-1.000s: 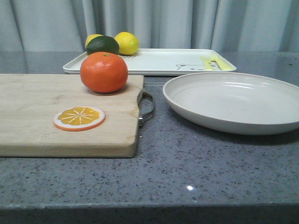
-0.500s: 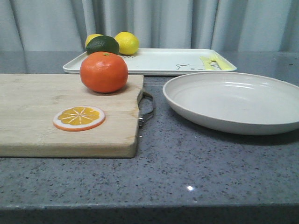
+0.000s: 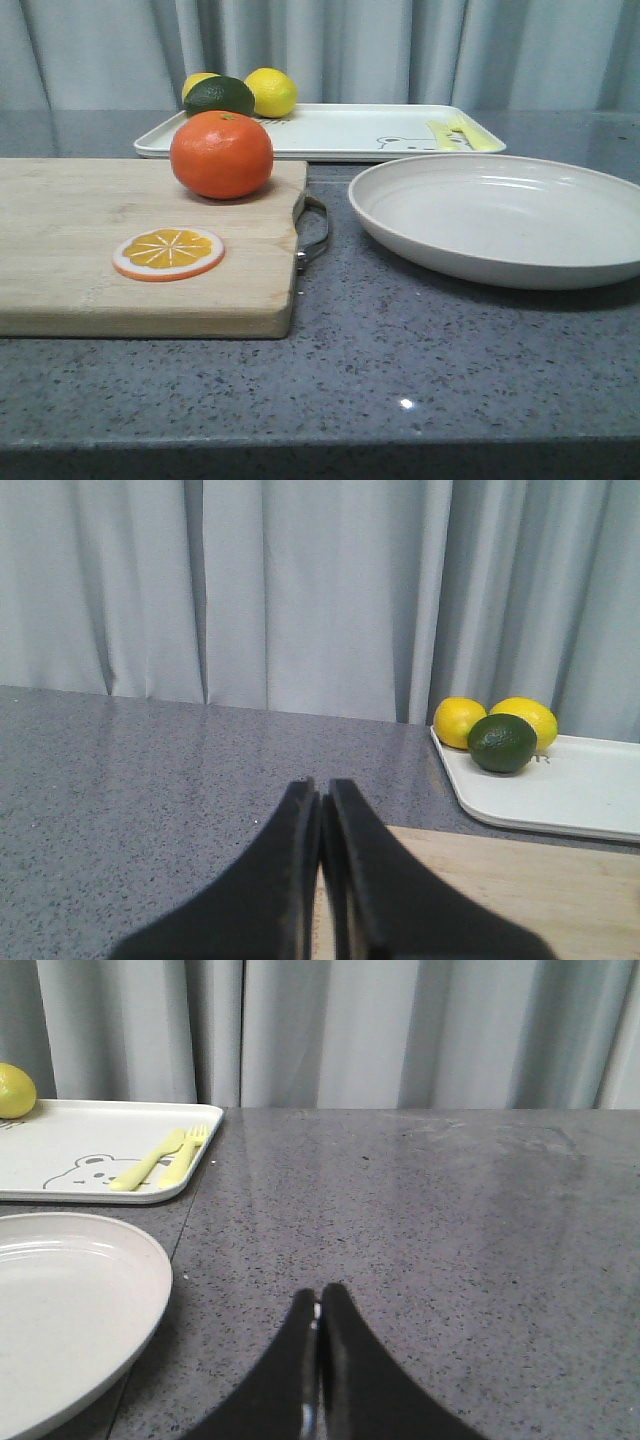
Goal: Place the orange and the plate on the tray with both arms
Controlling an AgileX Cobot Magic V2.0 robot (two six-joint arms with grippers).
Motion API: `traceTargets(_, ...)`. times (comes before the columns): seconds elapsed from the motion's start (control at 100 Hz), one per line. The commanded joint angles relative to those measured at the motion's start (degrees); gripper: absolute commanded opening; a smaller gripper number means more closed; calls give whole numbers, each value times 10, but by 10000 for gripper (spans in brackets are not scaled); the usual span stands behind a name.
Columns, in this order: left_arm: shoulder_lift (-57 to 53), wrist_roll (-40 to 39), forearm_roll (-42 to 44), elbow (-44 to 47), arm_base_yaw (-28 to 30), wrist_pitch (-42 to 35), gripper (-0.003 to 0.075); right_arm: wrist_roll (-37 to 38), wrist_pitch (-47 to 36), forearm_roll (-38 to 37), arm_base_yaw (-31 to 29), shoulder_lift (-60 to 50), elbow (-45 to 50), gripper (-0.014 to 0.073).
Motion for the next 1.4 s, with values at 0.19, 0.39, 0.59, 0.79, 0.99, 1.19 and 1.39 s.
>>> traceTargets(0.19, 120, 0, -6, -96, 0, -46, -20, -2, 5, 11, -2, 105, -105, -66)
traceTargets(0.39, 139, 0, -6, -100, 0, -47, -20, -2, -26, 11, -2, 122, -115, -66)
traceTargets(0.59, 144, 0, -6, -94, 0, -48, -20, -2, -10, 12, -2, 122, -116, -66)
traceTargets(0.79, 149, 0, -5, -94, 0, -63, -19, -2, 3, 12, -2, 122, -127, -66)
traceTargets(0.99, 149, 0, 14, -94, 0, -63, 191, -2, 52, 12, -2, 157, -150, -66)
traceTargets(1.19, 149, 0, 14, -102, 0, -52, 496, -2, 66, 13, -2, 224, -166, -66)
traceTargets(1.39, 176, 0, 14, -148, -1, -4, 559, -2, 67, 13, -2, 276, -186, -66)
